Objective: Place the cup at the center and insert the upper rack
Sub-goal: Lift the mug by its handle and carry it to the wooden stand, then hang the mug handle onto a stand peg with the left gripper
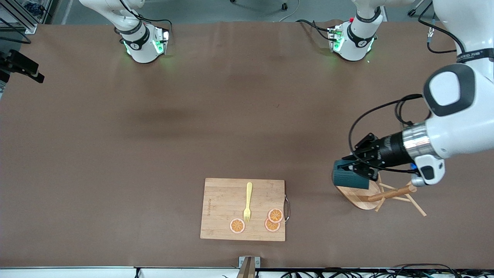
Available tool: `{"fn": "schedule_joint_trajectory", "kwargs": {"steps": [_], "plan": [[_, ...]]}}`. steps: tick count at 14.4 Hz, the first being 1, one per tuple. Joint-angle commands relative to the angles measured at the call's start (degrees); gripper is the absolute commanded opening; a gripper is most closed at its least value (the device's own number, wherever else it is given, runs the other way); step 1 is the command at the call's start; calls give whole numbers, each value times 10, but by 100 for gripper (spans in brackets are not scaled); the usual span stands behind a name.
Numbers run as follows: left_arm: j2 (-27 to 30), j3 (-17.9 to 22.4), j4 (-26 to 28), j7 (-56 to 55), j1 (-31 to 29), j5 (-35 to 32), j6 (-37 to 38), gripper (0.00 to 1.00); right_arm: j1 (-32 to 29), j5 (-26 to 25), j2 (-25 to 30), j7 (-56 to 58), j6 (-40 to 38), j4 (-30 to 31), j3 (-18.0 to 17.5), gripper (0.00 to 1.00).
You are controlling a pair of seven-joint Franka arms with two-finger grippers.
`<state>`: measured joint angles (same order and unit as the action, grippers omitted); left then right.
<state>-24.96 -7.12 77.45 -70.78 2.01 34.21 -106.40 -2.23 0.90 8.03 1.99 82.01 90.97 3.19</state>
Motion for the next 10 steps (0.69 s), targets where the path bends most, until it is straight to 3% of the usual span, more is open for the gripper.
{"fn": "schedule_joint_trajectory", "kwargs": {"steps": [1,4,10], "plan": [[-11,-4,-1,24,-31,45,8,1,-5,2,27,4,3,16,-5,100],[-28,-5,0,45,-53,108,20,1,-2,2,27,5,-2,17,-9,100],[-56,-5,0,81,-81,165,52,1,-2,-6,27,2,-28,14,-10,100]]}}
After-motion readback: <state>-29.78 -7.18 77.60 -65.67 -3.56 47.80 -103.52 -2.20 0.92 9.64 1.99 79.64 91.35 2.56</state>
